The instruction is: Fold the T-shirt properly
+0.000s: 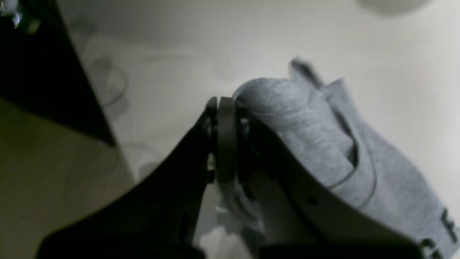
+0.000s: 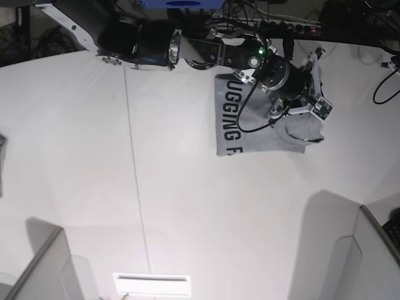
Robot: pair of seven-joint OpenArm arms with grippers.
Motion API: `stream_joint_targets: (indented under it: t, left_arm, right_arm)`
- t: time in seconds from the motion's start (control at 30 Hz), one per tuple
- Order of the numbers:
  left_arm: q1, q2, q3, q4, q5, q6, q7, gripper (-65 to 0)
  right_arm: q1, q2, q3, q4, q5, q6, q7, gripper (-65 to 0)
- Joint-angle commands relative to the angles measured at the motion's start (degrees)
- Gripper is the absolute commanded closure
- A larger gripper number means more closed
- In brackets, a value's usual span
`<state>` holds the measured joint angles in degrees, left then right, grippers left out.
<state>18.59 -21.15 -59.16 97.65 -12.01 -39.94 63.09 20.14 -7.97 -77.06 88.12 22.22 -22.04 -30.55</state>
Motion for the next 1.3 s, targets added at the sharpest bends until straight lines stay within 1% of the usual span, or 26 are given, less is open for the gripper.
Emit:
stream_joint_targets:
  t: [0.0, 0.03, 0.13, 0.2, 0.37, 0.4, 0.47, 0.5, 0.63, 0.73, 0.77, 0.8, 0.87, 0.9, 0.93, 0.97, 1.07, 1.17, 1.2, 1.23, 1.27]
  left_arm:
    - [0.1, -1.6, -0.3, 1.0, 0.1, -0.1, -0.4, 0.0]
    - [0.1, -1.6, -0.3, 1.0, 0.1, -0.1, -0.4, 0.0]
    - [0.1, -1.7, -0.3, 1.0, 0.1, -0.1, -0.4, 0.0]
    - [0.1, -1.6, -0.3, 1.0, 0.1, -0.1, -0.4, 0.0]
    - [0.0, -1.5, -0.3, 0.9, 0.1, -0.1, -0.4, 0.0]
    - [-0.1, -1.5, -0.3, 0.9, 0.1, -0.1, -0.4, 0.0]
    - [-0.3, -1.5, -0.3, 0.8, 0.1, -0.1, -0.4, 0.0]
    - [-0.4, -1.4, -0.1, 0.7, 0.1, -0.1, -0.4, 0.0]
    - [-0.5, -1.5, 5.6, 0.7, 0.1, -0.1, -0.4, 0.0]
    - [-1.2, -1.1, 9.6, 1.0, 0.0, -0.1, -0.4, 0.0]
    - [-2.1, -0.7, 10.7, 1.1, -0.2, -0.1, -0.4, 0.0]
    - [-2.9, 0.5, 11.4, 1.2, 0.0, -0.1, -0.4, 0.0]
    - [-4.1, 2.8, 12.1, 2.5, 0.0, -0.1, -0.4, 0.0]
    - [-4.4, 4.0, 12.1, 3.9, -0.5, -0.1, -0.4, 0.0]
    - [-4.6, 5.5, 12.3, 5.4, -0.6, -0.1, -0.4, 0.0]
    - [-4.6, 6.8, 13.0, 6.8, -0.6, -0.1, -0.4, 0.0]
    - [-4.4, 9.2, 17.1, 10.2, -0.7, -0.1, -0.4, 0.0]
    - [-4.6, 12.8, 18.1, 13.0, -0.9, -0.1, -0.4, 0.0]
    - [-4.7, 13.8, 18.1, 13.4, -1.7, -0.1, -0.4, -2.3]
    - [-4.7, 14.2, 18.1, 13.4, -3.4, -0.1, -0.4, -10.7]
    - [-4.7, 14.2, 18.1, 13.2, -5.8, -0.1, -0.4, -21.7]
  right_arm:
    - [0.8, -1.0, 0.1, -0.4, 0.0, 0.0, 1.9, 0.0]
    - [0.7, -1.0, 0.0, -1.1, 1.1, 0.3, 2.4, 0.0]
    - [0.6, -1.0, 0.0, -2.3, 6.4, 2.9, 2.3, 0.0]
    - [0.5, -1.0, 0.0, -3.1, 9.0, 3.0, 2.3, 0.0]
    - [0.4, -1.0, -0.2, -3.5, 10.4, 3.2, 2.5, 0.0]
    - [0.3, -1.0, -1.1, -3.4, 10.4, 3.2, 2.5, -1.5]
    - [0.4, -1.0, -3.6, -3.1, 10.4, 3.2, 2.5, -13.8]
    - [0.4, -1.0, -4.5, -3.0, 10.4, 3.2, 2.5, -16.7]
    - [0.9, -1.0, -6.1, -0.3, 9.9, 3.2, 2.5, -17.0]
    - [2.7, -0.9, -5.6, 2.4, 9.9, 3.0, 2.3, -16.7]
    - [2.9, -0.3, -5.4, 2.7, 9.9, 2.8, 2.3, -16.7]
    - [3.1, 0.8, -4.6, 2.7, 9.9, 2.8, 2.3, -16.5]
    - [2.5, 3.5, -0.1, 2.7, 9.9, 2.8, 2.3, -15.3]
    - [1.4, 5.5, 2.6, 2.7, 9.9, 2.8, 2.3, -11.6]
    - [0.5, 7.7, 5.5, 2.9, 9.9, 2.8, 2.4, -4.8]
    - [-0.6, 9.4, 8.6, 3.0, 9.9, 2.8, 2.5, 0.0]
    - [-4.4, 13.1, 17.7, 3.1, 10.1, 2.8, 2.5, 0.0]
    - [-8.2, 15.5, 24.7, 4.2, 10.1, 2.8, 2.5, 0.0]
    - [-9.6, 16.3, 26.6, 5.1, 10.1, 2.8, 2.5, 0.0]
    - [-10.6, 16.8, 28.0, 5.6, 10.1, 2.8, 2.5, 0.0]
    - [-11.6, 17.3, 29.0, 6.4, 10.1, 2.8, 2.5, 0.0]
